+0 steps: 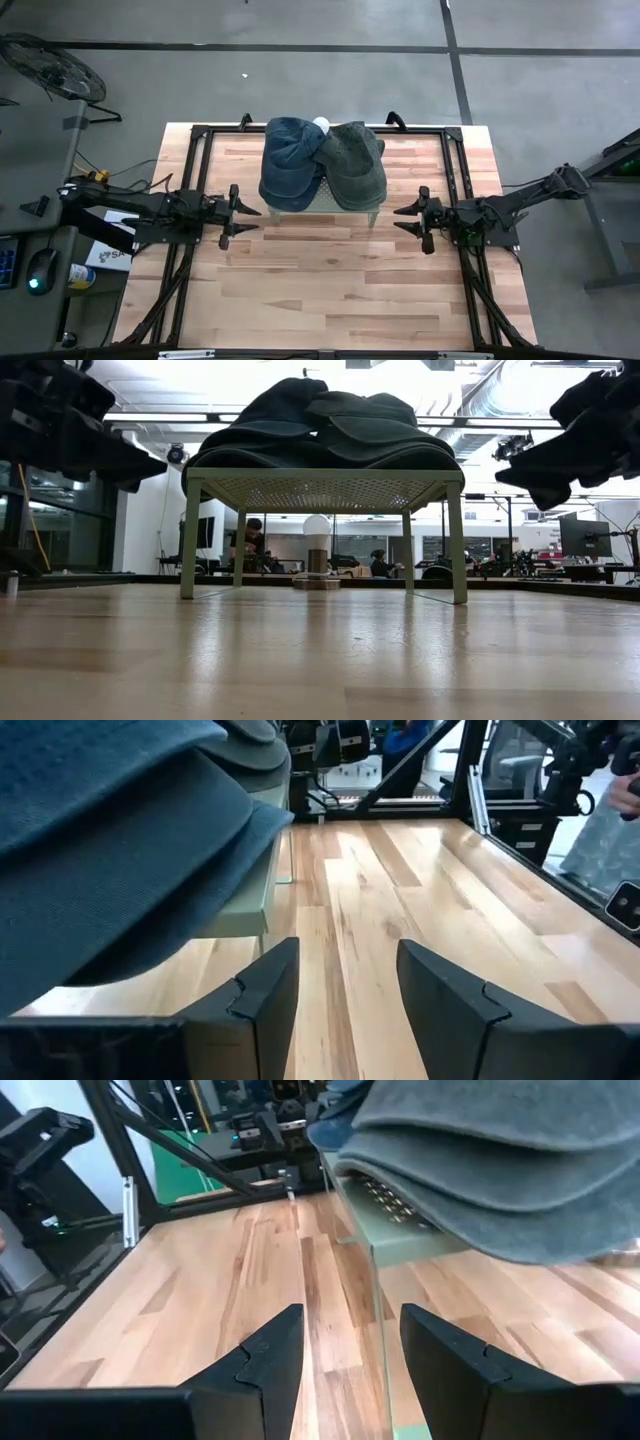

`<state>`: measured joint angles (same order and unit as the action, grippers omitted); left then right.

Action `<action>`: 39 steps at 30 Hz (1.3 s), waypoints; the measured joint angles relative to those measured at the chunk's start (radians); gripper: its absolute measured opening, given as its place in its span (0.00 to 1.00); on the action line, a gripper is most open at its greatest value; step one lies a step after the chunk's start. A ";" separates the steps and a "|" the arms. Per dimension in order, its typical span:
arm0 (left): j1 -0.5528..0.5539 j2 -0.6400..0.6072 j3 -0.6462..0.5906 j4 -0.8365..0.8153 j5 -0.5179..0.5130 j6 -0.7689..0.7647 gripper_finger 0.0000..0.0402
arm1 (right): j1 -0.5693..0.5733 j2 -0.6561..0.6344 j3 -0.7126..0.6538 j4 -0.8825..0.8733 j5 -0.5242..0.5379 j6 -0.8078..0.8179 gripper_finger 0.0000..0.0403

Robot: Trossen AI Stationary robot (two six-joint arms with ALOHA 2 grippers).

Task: Pick & Place hat
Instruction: Return to Home Position

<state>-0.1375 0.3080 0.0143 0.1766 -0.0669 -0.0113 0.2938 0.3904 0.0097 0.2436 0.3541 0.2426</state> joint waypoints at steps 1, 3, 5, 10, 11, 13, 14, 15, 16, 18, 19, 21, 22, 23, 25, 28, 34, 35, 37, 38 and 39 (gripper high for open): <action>0.000 0.000 0.000 -0.001 -0.002 0.000 0.41 | -0.002 0.000 0.000 0.005 -0.009 -0.007 0.40; 0.000 0.000 -0.001 -0.001 -0.015 0.005 0.41 | -0.009 0.000 0.000 0.026 -0.021 -0.029 0.40; 0.000 0.000 -0.001 -0.003 -0.045 0.018 0.41 | -0.022 -0.001 0.000 0.024 -0.024 -0.044 0.40; 0.000 -0.001 -0.002 -0.015 -0.070 0.035 0.41 | -0.061 0.000 0.000 -0.003 -0.106 -0.048 0.40; 0.000 -0.002 -0.002 -0.023 -0.069 0.036 0.41 | -0.068 -0.001 0.000 -0.012 -0.112 -0.052 0.40; 0.000 -0.009 -0.002 -0.040 -0.069 0.036 0.41 | -0.084 -0.010 0.000 -0.037 -0.117 -0.060 0.40; 0.000 -0.014 -0.002 -0.048 -0.070 0.037 0.41 | -0.093 -0.018 0.000 -0.048 -0.127 -0.060 0.40; 0.000 -0.021 -0.002 -0.053 -0.070 0.038 0.41 | -0.102 -0.029 0.000 -0.064 -0.143 -0.060 0.40; 0.000 -0.030 -0.002 -0.054 -0.070 0.041 0.41 | -0.110 -0.040 0.000 -0.074 -0.160 -0.060 0.40; 0.000 -0.054 -0.002 -0.067 -0.070 0.054 0.41 | -0.125 -0.067 0.000 -0.108 -0.179 -0.066 0.40; 0.000 -0.069 -0.002 -0.079 -0.074 0.061 0.41 | -0.133 -0.083 0.000 -0.128 -0.179 -0.068 0.40; 0.000 -0.101 -0.002 -0.106 -0.082 0.063 0.41 | -0.148 -0.120 0.000 -0.178 -0.191 -0.072 0.40; 0.000 -0.121 -0.002 -0.124 -0.082 0.063 0.41 | -0.155 -0.140 0.000 -0.190 -0.202 -0.071 0.40; 0.000 -0.141 -0.002 -0.142 -0.082 0.061 0.41 | -0.164 -0.157 0.000 -0.194 -0.216 -0.079 0.40; 0.000 -0.171 0.001 -0.152 -0.069 0.060 0.41 | -0.176 -0.190 0.000 -0.202 -0.243 -0.099 0.40; 0.000 -0.204 0.010 -0.170 -0.067 0.065 0.41 | -0.201 -0.224 0.000 -0.209 -0.273 -0.119 0.40; 0.000 -0.215 0.011 -0.176 -0.068 0.076 0.41 | -0.241 -0.227 0.000 -0.225 -0.350 -0.121 0.40; 0.000 -0.215 0.011 -0.176 -0.068 0.076 0.41 | -0.243 -0.227 0.000 -0.225 -0.354 -0.121 0.40; 0.000 -0.215 0.011 -0.175 -0.068 0.075 0.41 | -0.244 -0.227 0.000 -0.225 -0.354 -0.137 0.40; 0.000 -0.215 0.011 -0.173 -0.069 0.069 0.41 | -0.244 -0.227 0.000 -0.225 -0.353 -0.146 0.40; 0.000 -0.215 0.011 -0.171 -0.070 0.066 0.41 | -0.243 -0.227 0.000 -0.224 -0.346 -0.154 0.40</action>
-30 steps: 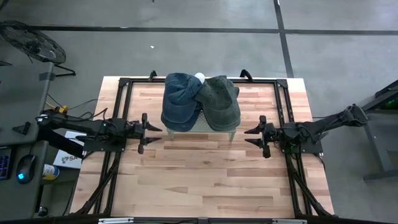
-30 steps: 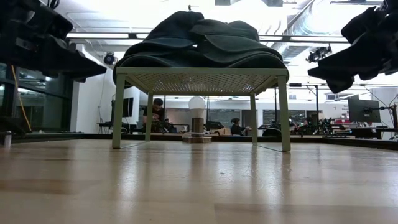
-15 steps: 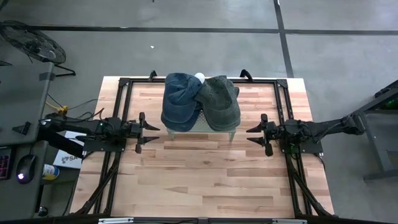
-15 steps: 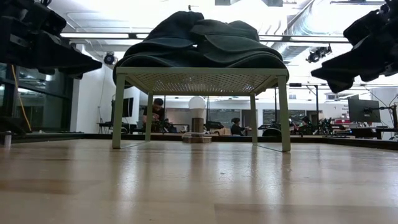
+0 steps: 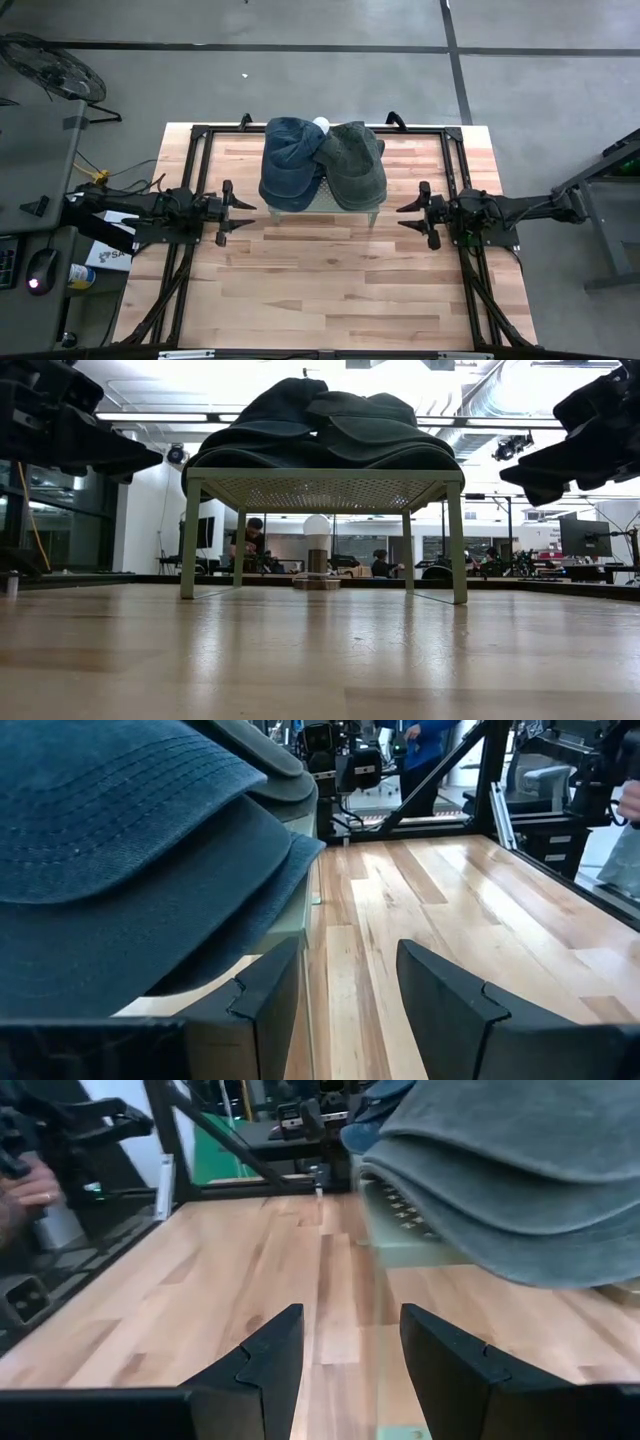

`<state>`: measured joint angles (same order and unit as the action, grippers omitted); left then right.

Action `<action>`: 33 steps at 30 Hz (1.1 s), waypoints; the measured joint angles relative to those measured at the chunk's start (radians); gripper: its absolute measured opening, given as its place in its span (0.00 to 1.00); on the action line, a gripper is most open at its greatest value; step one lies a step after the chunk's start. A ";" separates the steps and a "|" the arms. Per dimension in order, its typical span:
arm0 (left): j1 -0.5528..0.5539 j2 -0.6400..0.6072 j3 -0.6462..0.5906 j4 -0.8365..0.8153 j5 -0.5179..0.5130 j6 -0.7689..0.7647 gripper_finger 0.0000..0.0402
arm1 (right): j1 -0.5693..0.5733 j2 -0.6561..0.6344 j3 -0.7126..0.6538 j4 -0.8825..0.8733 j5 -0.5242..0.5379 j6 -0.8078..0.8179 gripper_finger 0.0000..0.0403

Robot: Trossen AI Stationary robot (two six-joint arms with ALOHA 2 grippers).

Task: Pick & Place hat
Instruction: Return to Home Position

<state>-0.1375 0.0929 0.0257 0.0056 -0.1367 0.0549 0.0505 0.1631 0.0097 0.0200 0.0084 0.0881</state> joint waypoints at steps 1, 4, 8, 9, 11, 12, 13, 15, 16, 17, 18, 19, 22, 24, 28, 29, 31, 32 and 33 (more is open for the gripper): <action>0.000 0.000 0.000 0.001 0.000 -0.005 0.41 | 0.000 0.000 0.000 0.002 0.010 -0.005 0.40; 0.000 0.000 0.000 0.001 -0.001 -0.022 0.41 | 0.000 0.000 0.000 0.013 0.073 -0.010 0.40; 0.000 0.002 0.000 0.000 -0.001 -0.034 0.41 | 0.000 0.000 0.000 0.041 0.180 -0.018 0.40; 0.000 0.002 0.000 0.000 -0.001 -0.035 0.41 | 0.000 0.000 0.000 0.049 0.198 -0.018 0.40; 0.000 0.002 0.000 0.000 -0.001 -0.036 0.41 | 0.000 0.000 0.000 0.067 0.218 -0.018 0.40; 0.000 0.002 0.000 0.000 -0.001 -0.036 0.41 | 0.000 0.000 0.000 0.067 0.224 -0.018 0.40; 0.000 0.002 0.000 0.000 -0.001 -0.036 0.41 | 0.000 0.000 0.000 0.067 0.230 -0.018 0.40; 0.000 0.002 0.001 0.000 -0.001 -0.036 0.41 | 0.000 0.000 0.000 0.067 0.231 -0.018 0.40; 0.000 0.002 0.001 0.000 -0.001 -0.036 0.41 | 0.000 0.000 0.000 0.068 0.229 -0.018 0.40; 0.000 0.002 0.001 0.000 -0.002 -0.036 0.41 | 0.000 0.000 0.000 0.068 0.228 -0.018 0.40; 0.000 0.002 0.001 0.000 -0.002 -0.037 0.41 | 0.000 0.000 0.000 0.068 0.228 -0.018 0.40; 0.000 0.002 0.001 0.000 -0.002 -0.037 0.41 | 0.000 0.000 0.000 0.068 0.228 -0.018 0.40; 0.000 0.002 0.001 0.000 -0.002 -0.037 0.41 | 0.000 0.000 0.000 0.072 0.227 -0.018 0.40; 0.000 0.002 0.001 0.000 -0.002 -0.037 0.41 | 0.000 0.000 0.000 0.073 0.227 -0.018 0.40; 0.000 0.002 0.001 -0.001 -0.002 -0.037 0.41 | 0.000 0.000 0.000 0.073 0.225 -0.018 0.40; 0.000 0.002 0.001 0.000 -0.002 -0.037 0.41 | 0.000 0.000 0.000 0.073 0.225 -0.018 0.40; 0.000 0.002 0.001 -0.001 -0.002 -0.037 0.41 | 0.000 0.000 0.000 0.073 0.225 -0.018 0.40; 0.000 0.002 0.001 -0.001 -0.002 -0.037 0.41 | 0.000 0.000 0.000 0.073 0.225 -0.018 0.40; 0.000 0.002 0.001 -0.001 -0.002 -0.037 0.41 | 0.000 0.000 0.000 0.074 0.225 -0.018 0.40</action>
